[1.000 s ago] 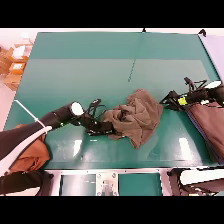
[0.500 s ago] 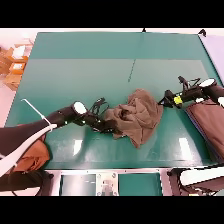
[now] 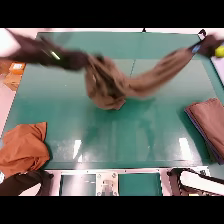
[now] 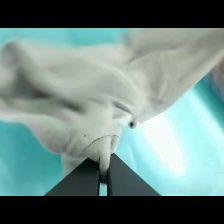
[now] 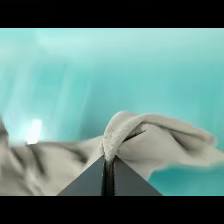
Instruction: Fold the shirts.
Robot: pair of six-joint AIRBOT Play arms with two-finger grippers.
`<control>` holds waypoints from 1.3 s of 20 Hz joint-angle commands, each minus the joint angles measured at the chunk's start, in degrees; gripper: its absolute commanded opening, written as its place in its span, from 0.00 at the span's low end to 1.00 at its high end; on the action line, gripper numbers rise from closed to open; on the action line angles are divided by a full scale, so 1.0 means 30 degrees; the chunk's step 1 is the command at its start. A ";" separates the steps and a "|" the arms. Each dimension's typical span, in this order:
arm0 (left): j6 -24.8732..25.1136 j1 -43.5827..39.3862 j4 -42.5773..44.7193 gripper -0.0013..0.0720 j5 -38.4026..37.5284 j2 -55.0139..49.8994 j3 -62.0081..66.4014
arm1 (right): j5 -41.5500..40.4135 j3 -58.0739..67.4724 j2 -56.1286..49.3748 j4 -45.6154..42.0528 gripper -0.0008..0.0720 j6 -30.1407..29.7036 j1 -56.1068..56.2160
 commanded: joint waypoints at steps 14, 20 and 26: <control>0.0896 0.0670 1.1089 0.05 -0.4583 0.1727 0.3861 | 0.2047 -0.4328 0.8072 -0.1217 0.04 0.2113 -0.0022; 0.2375 0.0670 0.9471 0.05 0.2288 -0.2805 -0.4408 | -0.7220 -1.9249 0.6324 -0.0670 0.04 0.1552 -0.0029; 0.2353 0.0678 0.9158 0.06 0.5209 -1.0258 -0.2084 | -1.1387 -1.8695 -0.0816 0.4612 0.04 -0.2943 -0.0022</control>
